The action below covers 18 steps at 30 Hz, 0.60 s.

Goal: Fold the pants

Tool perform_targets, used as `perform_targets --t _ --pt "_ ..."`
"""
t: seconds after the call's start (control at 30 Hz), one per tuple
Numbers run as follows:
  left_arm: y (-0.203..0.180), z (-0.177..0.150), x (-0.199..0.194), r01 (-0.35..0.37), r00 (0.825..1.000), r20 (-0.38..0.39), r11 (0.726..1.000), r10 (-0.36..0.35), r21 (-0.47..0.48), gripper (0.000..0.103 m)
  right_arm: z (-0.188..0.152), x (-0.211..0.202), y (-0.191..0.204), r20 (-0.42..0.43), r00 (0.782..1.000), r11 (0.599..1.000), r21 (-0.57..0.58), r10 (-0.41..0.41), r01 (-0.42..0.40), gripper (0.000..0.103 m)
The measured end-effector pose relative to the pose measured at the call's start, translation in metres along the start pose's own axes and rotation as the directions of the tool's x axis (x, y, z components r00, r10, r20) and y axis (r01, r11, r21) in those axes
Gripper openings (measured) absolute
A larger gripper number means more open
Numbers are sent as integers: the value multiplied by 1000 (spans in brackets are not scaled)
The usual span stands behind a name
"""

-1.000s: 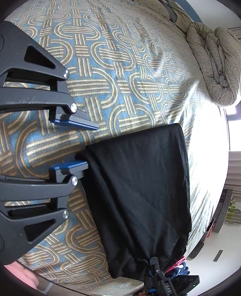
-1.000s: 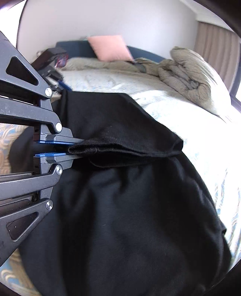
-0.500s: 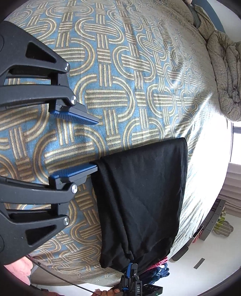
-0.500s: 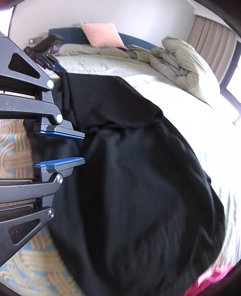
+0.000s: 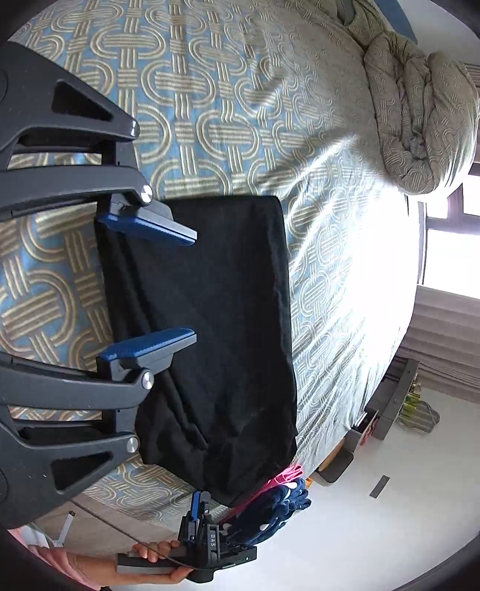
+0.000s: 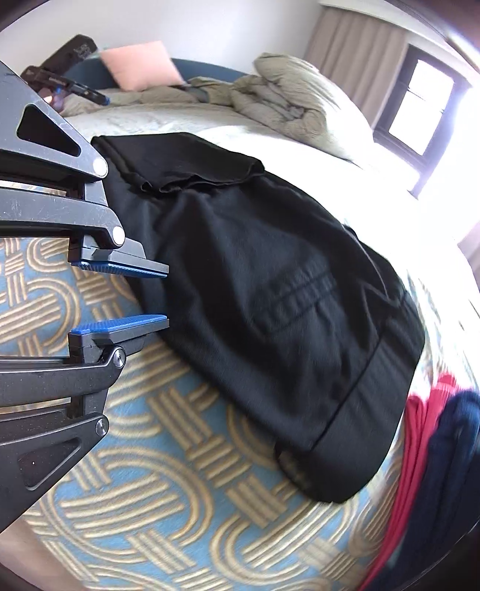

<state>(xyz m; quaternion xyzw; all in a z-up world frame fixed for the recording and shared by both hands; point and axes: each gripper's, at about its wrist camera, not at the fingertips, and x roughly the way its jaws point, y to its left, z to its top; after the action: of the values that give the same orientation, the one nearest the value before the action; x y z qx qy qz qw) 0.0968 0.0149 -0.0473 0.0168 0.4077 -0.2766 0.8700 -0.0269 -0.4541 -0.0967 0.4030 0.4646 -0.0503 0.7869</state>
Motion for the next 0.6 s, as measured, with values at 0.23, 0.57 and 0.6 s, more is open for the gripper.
perform_targets --t 0.23,0.57,0.6 --pt "17 -23 56 -145 981 -134 989 142 -13 38 -5 -10 -26 30 999 998 70 9 -11 25" --pt "33 -19 25 -152 983 -127 981 136 -122 38 14 -10 -42 118 988 983 138 101 -117 51" --pt "29 -16 23 -143 985 -116 983 130 -117 38 16 -11 -41 125 988 983 145 92 -110 51"
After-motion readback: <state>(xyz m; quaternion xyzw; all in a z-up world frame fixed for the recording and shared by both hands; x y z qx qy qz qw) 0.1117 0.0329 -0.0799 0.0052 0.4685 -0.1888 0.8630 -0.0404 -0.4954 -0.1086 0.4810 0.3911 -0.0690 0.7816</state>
